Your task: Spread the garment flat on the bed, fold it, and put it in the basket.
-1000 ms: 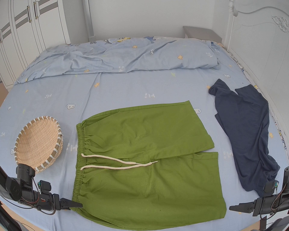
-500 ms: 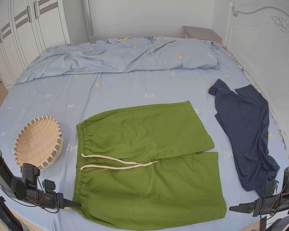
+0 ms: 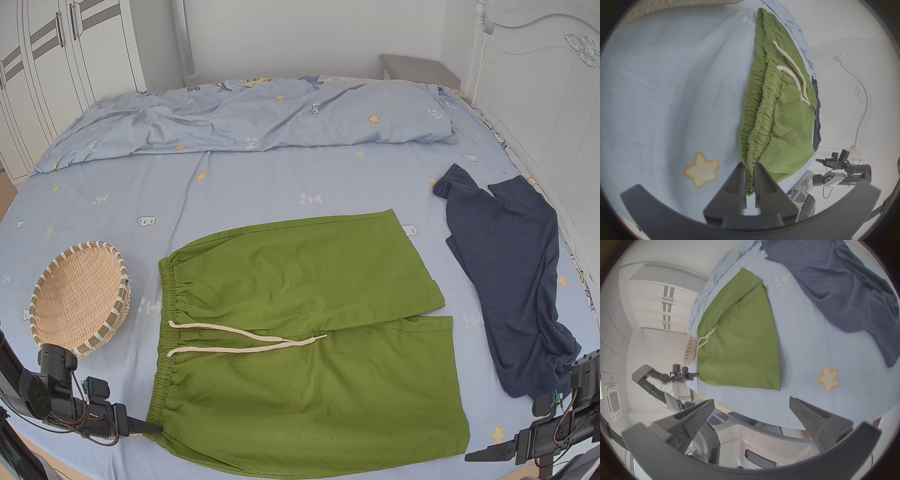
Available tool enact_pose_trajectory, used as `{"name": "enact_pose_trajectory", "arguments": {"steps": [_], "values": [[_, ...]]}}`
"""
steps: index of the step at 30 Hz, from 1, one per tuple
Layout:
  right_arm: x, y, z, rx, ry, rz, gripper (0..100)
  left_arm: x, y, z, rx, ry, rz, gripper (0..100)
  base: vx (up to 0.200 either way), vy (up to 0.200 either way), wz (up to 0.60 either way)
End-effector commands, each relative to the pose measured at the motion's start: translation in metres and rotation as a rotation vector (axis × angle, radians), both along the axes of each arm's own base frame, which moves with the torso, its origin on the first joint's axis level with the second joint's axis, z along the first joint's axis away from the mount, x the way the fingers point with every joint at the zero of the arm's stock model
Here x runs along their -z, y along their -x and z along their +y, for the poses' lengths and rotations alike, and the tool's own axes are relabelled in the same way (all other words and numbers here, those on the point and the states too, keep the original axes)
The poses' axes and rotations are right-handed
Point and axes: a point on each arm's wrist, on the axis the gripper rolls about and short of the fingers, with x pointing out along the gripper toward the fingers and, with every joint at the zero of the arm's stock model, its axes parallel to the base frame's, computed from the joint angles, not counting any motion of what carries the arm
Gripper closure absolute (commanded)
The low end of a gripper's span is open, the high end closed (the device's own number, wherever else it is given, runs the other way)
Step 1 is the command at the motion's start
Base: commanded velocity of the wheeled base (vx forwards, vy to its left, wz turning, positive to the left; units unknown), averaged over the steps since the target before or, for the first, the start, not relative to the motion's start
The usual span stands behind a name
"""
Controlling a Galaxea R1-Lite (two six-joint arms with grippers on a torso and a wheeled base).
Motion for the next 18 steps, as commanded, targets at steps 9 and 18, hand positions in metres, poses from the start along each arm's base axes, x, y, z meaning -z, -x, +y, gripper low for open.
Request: {"name": "enact_pose_trajectory", "arguments": {"steps": [9, 18], "values": [[0.029, -0.019, 0.007, -0.158, 0.057, 0.147, 0, -0.005, 0.005, 0.011, -0.065, -0.008, -0.028, 100, 0.000, 0.000, 0.00], [0.040, -0.032, 0.017, -0.237, -0.003, 0.155, 0, -0.004, 0.005, 0.009, -0.059, -0.007, -0.023, 100, 0.000, 0.000, 0.00]]}}
